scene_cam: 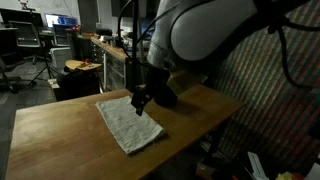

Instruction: Put the white towel in the black box

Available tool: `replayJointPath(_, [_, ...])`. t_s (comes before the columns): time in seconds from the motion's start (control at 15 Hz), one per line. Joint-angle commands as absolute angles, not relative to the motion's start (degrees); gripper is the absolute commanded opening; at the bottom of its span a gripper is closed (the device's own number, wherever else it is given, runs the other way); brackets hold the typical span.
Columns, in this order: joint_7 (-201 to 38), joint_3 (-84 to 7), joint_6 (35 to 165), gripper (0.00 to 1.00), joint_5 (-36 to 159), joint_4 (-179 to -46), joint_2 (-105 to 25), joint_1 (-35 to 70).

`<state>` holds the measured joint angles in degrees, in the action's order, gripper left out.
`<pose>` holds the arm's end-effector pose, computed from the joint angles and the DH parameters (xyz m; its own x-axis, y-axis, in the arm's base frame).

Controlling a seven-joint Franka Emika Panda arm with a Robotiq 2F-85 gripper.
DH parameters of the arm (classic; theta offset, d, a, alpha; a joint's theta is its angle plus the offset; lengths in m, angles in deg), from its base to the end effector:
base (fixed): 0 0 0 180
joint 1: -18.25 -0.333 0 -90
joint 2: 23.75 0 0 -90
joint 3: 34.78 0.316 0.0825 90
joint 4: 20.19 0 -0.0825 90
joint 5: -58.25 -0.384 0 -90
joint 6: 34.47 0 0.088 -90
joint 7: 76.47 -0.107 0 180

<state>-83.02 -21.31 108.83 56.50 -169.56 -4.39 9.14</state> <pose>0.3985 0.1640 0.3870 0.9420 0.2471 0.2271 0.2472 -0.9685 0.0283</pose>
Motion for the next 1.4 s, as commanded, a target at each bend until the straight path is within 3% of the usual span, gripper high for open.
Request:
replayJointPath(0.0, [-83.22,-21.94,108.69,1.00,56.81,-169.31,-4.35,8.53])
replayJointPath(0.67, [-83.10,-21.85,108.68,1.00,56.83,-168.92,-4.75,8.42])
replayJointPath(1.33, [-79.75,-21.08,116.27,1.00,56.45,-164.71,-14.33,4.88])
